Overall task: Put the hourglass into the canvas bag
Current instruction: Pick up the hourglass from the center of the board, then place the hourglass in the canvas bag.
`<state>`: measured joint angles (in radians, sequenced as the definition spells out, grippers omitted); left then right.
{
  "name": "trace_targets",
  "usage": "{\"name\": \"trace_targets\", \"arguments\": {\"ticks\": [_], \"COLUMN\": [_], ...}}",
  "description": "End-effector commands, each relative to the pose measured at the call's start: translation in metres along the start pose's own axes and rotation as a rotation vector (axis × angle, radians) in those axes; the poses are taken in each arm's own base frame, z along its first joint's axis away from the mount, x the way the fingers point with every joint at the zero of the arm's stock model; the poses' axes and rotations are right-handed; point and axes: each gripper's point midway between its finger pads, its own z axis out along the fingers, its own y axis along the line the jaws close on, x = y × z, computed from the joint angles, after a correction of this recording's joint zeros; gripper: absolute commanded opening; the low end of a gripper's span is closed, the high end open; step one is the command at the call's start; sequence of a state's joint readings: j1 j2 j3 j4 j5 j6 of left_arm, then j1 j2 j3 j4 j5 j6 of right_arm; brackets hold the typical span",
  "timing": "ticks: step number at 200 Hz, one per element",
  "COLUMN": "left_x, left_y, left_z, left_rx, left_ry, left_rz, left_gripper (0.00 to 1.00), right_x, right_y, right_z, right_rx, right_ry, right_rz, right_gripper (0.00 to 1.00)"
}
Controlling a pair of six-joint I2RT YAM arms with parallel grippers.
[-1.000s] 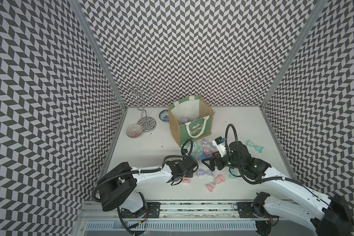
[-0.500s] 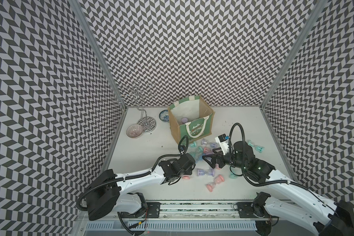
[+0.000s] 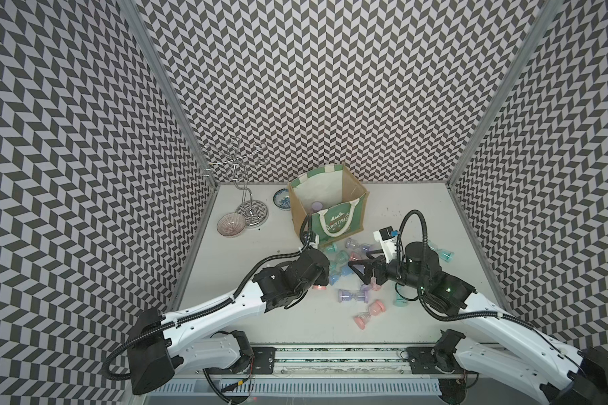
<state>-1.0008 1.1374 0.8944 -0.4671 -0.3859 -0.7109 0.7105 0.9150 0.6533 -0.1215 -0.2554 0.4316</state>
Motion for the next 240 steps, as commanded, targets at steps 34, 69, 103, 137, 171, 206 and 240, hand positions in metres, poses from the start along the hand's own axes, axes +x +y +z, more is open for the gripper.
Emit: {"name": "trace_targets", "arguments": {"ticks": [34,69,103,137,171,206,240], "left_x": [-0.084,-0.134,-0.171,-0.199,-0.225,-0.246,-0.262], "left_y": [-0.017,-0.022,-0.034,-0.039,-0.035,-0.023,-0.009], "left_z": [-0.035,-0.038,-0.034,-0.019,0.001,0.032,0.066], "left_rx": [0.052,0.058,0.081,0.068,0.051,0.04,0.021], "left_ry": [-0.209,-0.289,-0.367,-0.396,-0.409,-0.397,-0.381], "left_rz": [0.017,0.014,0.009,0.013,0.011,-0.001,-0.001], "left_gripper": [0.33,0.32,0.31,0.3,0.3,0.3,0.3], "right_x": [-0.059,-0.076,-0.086,-0.099,-0.111,-0.12,-0.121], "right_y": [0.014,0.006,-0.012,-0.016,-0.017,-0.013,-0.018], "right_z": [-0.018,-0.026,-0.032,-0.034,-0.03,-0.026,-0.019], "right_rx": [0.007,0.054,0.09,0.078,0.065,0.037,0.036], "right_ry": [-0.185,-0.253,-0.297,-0.32,-0.326,-0.344,-0.334], "right_rz": [0.004,0.016,0.052,0.042,0.039,0.017,0.007], "right_gripper": [0.99,0.99,0.99,0.99,0.99,0.99,0.99]}}
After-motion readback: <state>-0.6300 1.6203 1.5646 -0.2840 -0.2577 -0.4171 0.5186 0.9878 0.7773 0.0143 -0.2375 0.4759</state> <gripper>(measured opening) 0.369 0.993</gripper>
